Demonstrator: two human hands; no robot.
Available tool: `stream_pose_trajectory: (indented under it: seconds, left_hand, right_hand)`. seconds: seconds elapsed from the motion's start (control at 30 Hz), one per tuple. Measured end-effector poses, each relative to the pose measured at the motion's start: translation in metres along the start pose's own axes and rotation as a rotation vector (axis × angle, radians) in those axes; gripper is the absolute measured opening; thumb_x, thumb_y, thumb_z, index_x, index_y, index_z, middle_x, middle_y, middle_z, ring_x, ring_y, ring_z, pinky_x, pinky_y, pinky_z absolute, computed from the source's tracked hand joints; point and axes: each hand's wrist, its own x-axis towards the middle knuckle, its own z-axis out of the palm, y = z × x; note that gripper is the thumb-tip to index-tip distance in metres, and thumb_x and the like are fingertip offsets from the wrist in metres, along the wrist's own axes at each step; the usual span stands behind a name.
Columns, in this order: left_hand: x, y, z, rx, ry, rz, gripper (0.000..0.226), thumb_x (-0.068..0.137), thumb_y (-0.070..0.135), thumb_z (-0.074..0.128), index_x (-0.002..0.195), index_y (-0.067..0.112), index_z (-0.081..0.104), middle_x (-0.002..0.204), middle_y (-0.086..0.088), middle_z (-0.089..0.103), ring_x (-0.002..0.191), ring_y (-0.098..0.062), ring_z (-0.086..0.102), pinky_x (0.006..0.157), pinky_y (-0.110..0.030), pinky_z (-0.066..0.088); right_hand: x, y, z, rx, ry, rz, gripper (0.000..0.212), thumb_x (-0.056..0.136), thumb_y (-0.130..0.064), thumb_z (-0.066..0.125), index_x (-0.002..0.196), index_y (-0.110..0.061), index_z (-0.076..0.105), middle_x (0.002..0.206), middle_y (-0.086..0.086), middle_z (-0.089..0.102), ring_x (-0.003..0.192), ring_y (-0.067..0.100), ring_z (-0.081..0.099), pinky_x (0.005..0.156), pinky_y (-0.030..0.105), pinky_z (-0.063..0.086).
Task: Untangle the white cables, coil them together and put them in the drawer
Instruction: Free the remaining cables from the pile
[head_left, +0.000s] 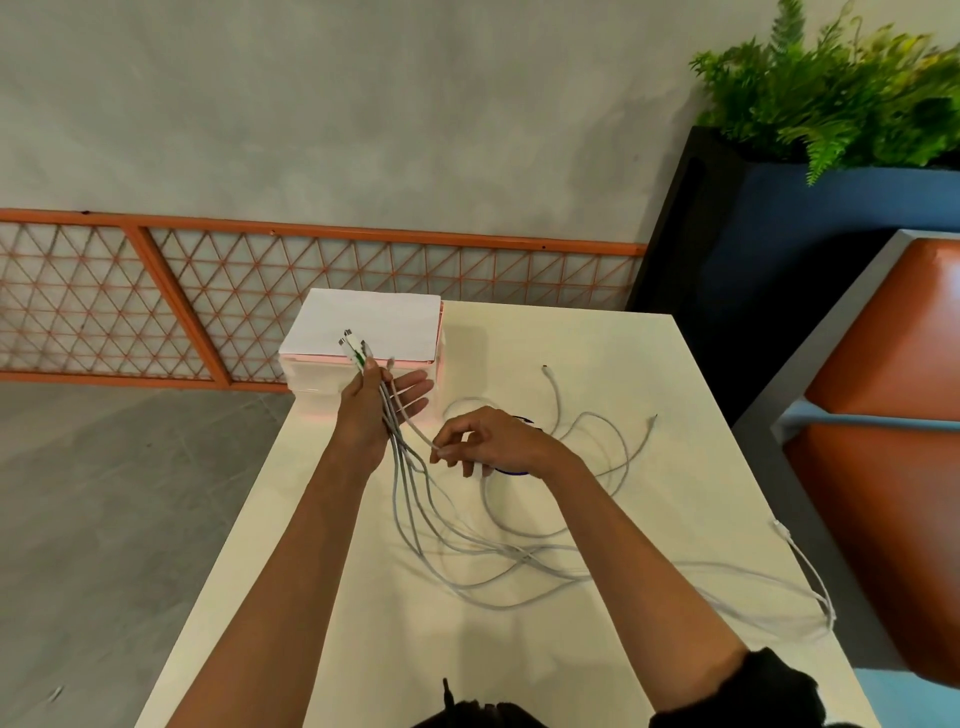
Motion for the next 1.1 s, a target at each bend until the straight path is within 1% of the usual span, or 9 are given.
stream_pose_trajectory:
  seconds: [0.17, 0.3, 0.53, 0.63, 0.77, 0.9, 1.0, 1.07, 1.1]
  left_hand:
    - [0.004, -0.001, 0.004, -0.011, 0.116, -0.005, 0.035, 0.105, 0.033, 0.030, 0.079, 0.015, 0.044, 0.048, 0.004, 0.058, 0.039, -0.007, 0.050, 0.045, -0.018, 0.048]
    - [0.008, -0.001, 0.002, -0.092, 0.057, -0.018, 0.038, 0.105, 0.033, 0.028, 0.074, 0.015, 0.039, 0.044, 0.006, 0.042, 0.034, -0.005, 0.028, 0.037, -0.015, 0.030]
    - [0.016, 0.010, -0.008, -0.132, -0.058, -0.088, 0.038, 0.104, 0.035, 0.030, 0.075, 0.014, 0.044, 0.043, 0.010, 0.029, 0.035, -0.003, 0.023, 0.035, -0.015, 0.022]
    - [0.020, 0.020, -0.017, -0.161, -0.023, -0.059, 0.039, 0.104, 0.036, 0.028, 0.071, 0.018, 0.040, 0.042, 0.012, 0.027, 0.034, -0.002, 0.021, 0.035, -0.015, 0.019]
    - [0.027, 0.031, -0.038, -0.186, 0.042, -0.023, 0.040, 0.104, 0.038, 0.026, 0.070, 0.020, 0.038, 0.041, 0.013, 0.027, 0.033, -0.003, 0.021, 0.035, -0.015, 0.016]
    - [0.028, 0.030, -0.055, -0.158, 0.121, 0.008, 0.041, 0.105, 0.036, 0.026, 0.068, 0.021, 0.036, 0.040, 0.014, 0.027, 0.032, -0.002, 0.022, 0.034, -0.014, 0.014]
    - [0.030, 0.030, -0.073, -0.168, 0.180, 0.028, 0.040, 0.105, 0.036, 0.026, 0.068, 0.023, 0.034, 0.040, 0.014, 0.028, 0.032, -0.002, 0.023, 0.034, -0.014, 0.014]
    - [0.030, 0.033, -0.083, -0.176, 0.227, 0.043, 0.041, 0.104, 0.040, 0.024, 0.068, 0.024, 0.034, 0.040, 0.014, 0.028, 0.033, -0.002, 0.024, 0.034, -0.014, 0.014]
    - [0.030, 0.034, -0.087, -0.173, 0.266, 0.053, 0.041, 0.104, 0.041, 0.024, 0.068, 0.024, 0.034, 0.040, 0.015, 0.029, 0.033, -0.002, 0.024, 0.034, -0.013, 0.015]
  right_hand:
    - [0.005, 0.001, 0.003, -0.005, -0.011, 0.002, 0.013, 0.093, -0.020, 0.059, 0.100, -0.011, 0.066, 0.082, 0.001, 0.061, 0.063, 0.008, 0.058, 0.050, 0.014, 0.044]
    - [0.009, 0.005, 0.007, 0.054, 0.014, 0.001, 0.011, 0.094, -0.020, 0.057, 0.099, -0.011, 0.063, 0.083, 0.002, 0.061, 0.063, 0.009, 0.057, 0.048, 0.016, 0.045]
    - [0.016, 0.016, 0.020, 0.092, 0.066, -0.002, 0.025, 0.094, -0.027, 0.058, 0.098, -0.004, 0.062, 0.077, -0.002, 0.061, 0.063, 0.013, 0.057, 0.046, 0.018, 0.046]
    - [0.012, 0.026, 0.019, -0.006, -0.056, 0.045, 0.034, 0.092, -0.040, 0.057, 0.091, -0.007, 0.065, 0.072, -0.002, 0.065, 0.063, 0.008, 0.059, 0.059, 0.018, 0.049]
    - [0.001, 0.060, 0.004, -0.122, -0.088, 0.123, 0.021, 0.092, -0.028, 0.061, 0.079, -0.011, 0.064, 0.072, 0.007, 0.067, 0.066, 0.011, 0.062, 0.069, 0.020, 0.050]
    - [-0.008, 0.095, -0.020, -0.217, 0.070, 0.315, 0.022, 0.093, -0.023, 0.058, 0.072, -0.017, 0.061, 0.063, -0.010, 0.067, 0.078, 0.021, 0.065, 0.076, 0.029, 0.047]
    - [-0.023, 0.114, -0.045, -0.645, 0.263, 0.525, 0.021, 0.087, -0.043, 0.058, 0.079, -0.025, 0.066, 0.094, -0.005, 0.067, 0.099, 0.019, 0.059, 0.097, 0.039, 0.033]
    - [-0.039, 0.124, -0.060, -0.549, 0.385, 0.625, 0.023, 0.085, -0.045, 0.062, 0.082, -0.023, 0.067, 0.097, -0.003, 0.063, 0.102, 0.019, 0.056, 0.094, 0.036, 0.034]
    - [-0.048, 0.129, -0.067, -0.353, 0.438, 0.604, 0.024, 0.082, -0.044, 0.068, 0.077, -0.020, 0.065, 0.089, -0.002, 0.063, 0.095, 0.018, 0.058, 0.085, 0.030, 0.040]
